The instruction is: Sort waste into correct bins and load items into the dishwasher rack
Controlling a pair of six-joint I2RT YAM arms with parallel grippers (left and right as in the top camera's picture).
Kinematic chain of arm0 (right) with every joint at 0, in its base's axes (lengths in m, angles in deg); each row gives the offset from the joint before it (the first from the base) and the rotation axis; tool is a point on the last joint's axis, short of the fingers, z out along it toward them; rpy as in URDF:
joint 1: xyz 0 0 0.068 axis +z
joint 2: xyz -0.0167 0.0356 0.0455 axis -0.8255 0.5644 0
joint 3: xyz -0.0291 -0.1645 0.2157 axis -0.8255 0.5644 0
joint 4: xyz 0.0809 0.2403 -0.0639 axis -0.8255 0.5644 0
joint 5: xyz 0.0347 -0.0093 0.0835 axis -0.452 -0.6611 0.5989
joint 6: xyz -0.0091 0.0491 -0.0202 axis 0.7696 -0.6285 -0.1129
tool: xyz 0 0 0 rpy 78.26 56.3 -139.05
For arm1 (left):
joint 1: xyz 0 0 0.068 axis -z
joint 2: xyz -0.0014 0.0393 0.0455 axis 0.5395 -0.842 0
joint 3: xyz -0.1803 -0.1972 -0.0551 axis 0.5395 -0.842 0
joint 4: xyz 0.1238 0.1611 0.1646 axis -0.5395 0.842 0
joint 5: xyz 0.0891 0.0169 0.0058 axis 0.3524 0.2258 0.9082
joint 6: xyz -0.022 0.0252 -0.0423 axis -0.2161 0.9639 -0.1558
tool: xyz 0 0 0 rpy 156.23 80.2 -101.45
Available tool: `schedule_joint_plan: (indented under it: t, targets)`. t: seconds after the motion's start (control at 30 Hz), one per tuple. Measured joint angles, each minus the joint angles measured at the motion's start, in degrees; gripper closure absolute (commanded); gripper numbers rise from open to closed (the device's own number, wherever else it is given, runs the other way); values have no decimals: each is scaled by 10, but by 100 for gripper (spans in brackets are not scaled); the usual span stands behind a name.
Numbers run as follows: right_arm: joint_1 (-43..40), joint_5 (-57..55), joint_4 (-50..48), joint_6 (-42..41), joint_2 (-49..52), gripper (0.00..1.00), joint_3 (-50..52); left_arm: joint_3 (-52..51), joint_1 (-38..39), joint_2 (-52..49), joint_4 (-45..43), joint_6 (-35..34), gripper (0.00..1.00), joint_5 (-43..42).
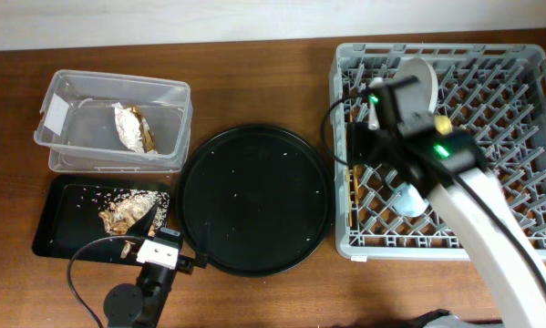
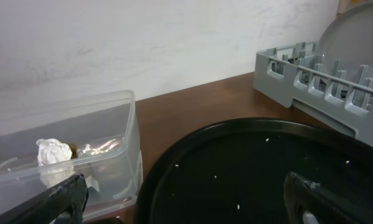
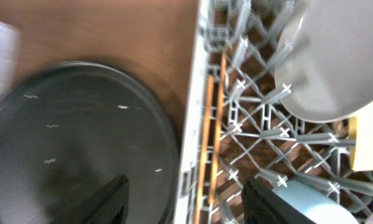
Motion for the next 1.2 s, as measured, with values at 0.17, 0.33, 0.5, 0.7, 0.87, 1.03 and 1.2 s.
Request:
schedule_joint_plan:
  t: [0.17, 0.33, 0.5, 0.7, 0.87, 1.03, 1.2]
  targets:
    - [95, 19, 93, 2, -215, 1, -4, 0, 0, 0, 0, 0, 1, 0]
    - [108, 24, 156, 9, -259, 1, -5, 0, 0, 0, 0, 0, 1, 0]
    - [56, -36, 32, 17, -347, 1, 29, 0, 0, 0, 0, 0, 1, 0]
    - [-137, 23, -128, 25, -591, 1, 380, 0, 0, 0, -1, 0, 1, 0]
    - [-148, 30, -230, 26, -762, 1, 600, 0, 0, 0, 0, 0, 1, 0]
    - [-148, 30, -391, 26, -781, 2, 742, 0, 0, 0, 0, 0, 0, 0]
    - [-148, 30, -498, 26, -782, 1, 787, 0, 0, 0, 0, 0, 1, 0]
